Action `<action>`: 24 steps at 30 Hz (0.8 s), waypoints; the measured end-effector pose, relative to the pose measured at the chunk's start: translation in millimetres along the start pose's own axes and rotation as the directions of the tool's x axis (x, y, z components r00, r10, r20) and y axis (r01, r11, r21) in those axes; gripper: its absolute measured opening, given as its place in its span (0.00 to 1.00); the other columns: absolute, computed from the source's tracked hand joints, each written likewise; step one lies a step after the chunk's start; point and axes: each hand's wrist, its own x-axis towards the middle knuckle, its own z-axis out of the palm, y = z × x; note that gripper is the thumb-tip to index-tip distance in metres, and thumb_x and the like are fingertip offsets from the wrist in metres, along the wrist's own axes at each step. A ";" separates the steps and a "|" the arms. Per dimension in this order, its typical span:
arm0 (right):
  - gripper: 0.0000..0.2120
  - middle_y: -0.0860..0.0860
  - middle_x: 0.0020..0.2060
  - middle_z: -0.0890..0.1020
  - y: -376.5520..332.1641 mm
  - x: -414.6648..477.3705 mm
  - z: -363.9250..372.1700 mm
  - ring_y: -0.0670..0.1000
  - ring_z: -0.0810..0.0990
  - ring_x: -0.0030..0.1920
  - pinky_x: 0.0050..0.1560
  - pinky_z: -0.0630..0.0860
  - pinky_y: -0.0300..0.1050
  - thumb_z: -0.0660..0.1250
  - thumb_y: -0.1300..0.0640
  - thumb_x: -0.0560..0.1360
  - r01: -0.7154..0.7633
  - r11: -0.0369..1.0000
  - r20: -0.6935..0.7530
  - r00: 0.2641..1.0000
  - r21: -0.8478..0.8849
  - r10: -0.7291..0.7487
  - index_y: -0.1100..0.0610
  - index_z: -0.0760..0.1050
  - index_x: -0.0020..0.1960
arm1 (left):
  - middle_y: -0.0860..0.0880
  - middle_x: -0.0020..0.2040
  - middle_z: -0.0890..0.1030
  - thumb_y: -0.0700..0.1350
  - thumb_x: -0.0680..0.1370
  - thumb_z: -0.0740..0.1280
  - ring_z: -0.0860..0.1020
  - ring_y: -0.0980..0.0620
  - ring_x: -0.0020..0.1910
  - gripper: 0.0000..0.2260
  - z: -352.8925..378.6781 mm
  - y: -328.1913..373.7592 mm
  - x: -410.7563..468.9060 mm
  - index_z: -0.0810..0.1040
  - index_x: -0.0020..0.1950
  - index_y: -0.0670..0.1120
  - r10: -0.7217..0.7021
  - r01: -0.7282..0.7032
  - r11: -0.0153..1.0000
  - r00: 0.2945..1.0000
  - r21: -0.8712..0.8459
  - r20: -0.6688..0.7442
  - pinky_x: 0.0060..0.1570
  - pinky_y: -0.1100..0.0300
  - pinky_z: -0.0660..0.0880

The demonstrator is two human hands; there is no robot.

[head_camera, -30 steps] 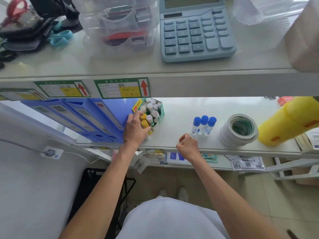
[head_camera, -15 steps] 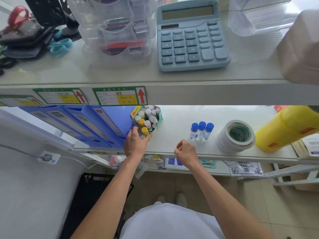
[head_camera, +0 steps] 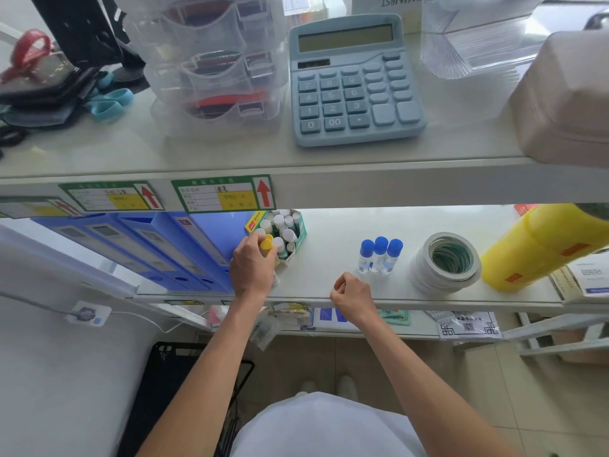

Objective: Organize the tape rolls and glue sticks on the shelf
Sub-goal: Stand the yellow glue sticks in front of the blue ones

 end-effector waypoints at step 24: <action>0.14 0.48 0.40 0.80 14.3 -29.6 -29.1 0.47 0.79 0.39 0.46 0.79 0.40 0.72 0.47 0.78 0.216 0.976 -0.416 0.891 0.040 -0.180 0.58 0.78 0.53 | 0.49 0.47 0.83 0.41 0.75 0.73 0.79 0.56 0.41 0.08 25.7 39.1 -23.5 0.82 0.54 0.44 0.306 -0.260 0.934 0.937 -0.246 0.172 0.39 0.71 0.75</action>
